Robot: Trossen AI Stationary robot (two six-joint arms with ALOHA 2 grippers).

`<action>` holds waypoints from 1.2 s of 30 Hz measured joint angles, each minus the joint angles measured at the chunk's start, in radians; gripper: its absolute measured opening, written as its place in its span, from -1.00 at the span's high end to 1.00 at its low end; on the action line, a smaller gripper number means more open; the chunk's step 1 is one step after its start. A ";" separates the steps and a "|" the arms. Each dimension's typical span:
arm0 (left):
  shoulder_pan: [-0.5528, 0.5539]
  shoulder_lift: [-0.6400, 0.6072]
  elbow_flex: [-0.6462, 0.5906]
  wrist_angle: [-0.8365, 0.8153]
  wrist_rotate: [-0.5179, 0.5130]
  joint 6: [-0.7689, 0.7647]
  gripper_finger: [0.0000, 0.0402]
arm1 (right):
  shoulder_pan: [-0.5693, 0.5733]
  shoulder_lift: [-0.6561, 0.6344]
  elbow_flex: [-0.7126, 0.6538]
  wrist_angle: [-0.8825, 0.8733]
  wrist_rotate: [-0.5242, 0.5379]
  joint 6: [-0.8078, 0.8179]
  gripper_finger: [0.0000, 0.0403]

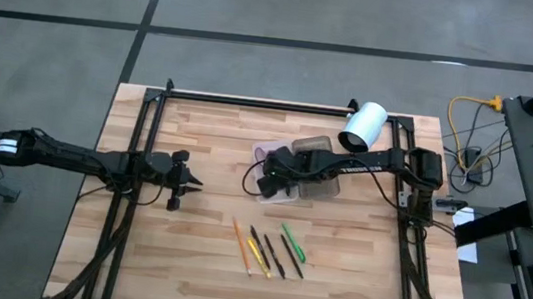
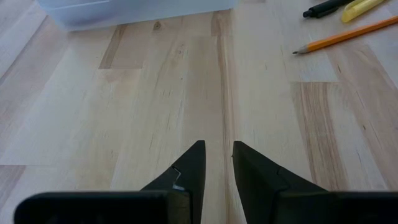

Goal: Pick & place school supplies into a supply box
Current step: Put the green pen into the supply box

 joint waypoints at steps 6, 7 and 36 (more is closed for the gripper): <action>0.000 0.000 0.000 0.000 0.000 0.000 0.67 | 0.009 0.000 0.014 0.004 -0.109 0.014 0.67; 0.000 0.000 0.000 0.000 0.000 0.000 0.67 | 0.012 0.000 0.017 0.005 -0.129 0.014 0.66; 0.000 0.000 0.000 0.000 0.000 0.000 0.67 | 0.256 0.000 0.027 0.019 -0.135 0.366 0.61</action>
